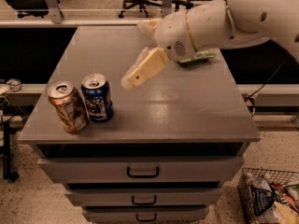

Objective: Move pepsi can near orange can

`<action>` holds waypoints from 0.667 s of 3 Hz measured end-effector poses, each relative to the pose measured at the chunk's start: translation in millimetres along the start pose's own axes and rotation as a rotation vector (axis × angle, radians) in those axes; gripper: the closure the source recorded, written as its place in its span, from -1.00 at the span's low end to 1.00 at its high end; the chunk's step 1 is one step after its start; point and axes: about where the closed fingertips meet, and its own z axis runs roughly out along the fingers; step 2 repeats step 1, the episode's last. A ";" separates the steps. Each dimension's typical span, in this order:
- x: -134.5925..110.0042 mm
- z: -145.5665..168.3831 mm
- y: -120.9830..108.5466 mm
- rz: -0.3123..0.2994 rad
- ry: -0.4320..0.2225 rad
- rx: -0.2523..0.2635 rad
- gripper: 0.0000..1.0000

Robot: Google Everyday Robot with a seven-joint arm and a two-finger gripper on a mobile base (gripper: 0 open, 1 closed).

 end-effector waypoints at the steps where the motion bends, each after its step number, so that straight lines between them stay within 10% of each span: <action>1: -12.4 -14.9 -12.4 -0.015 -0.012 0.037 -1.00; 2: -12.4 -14.9 -12.4 -0.015 -0.012 0.037 -1.00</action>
Offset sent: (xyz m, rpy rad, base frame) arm 0.0000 0.0000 0.0000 0.0000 0.0000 0.0000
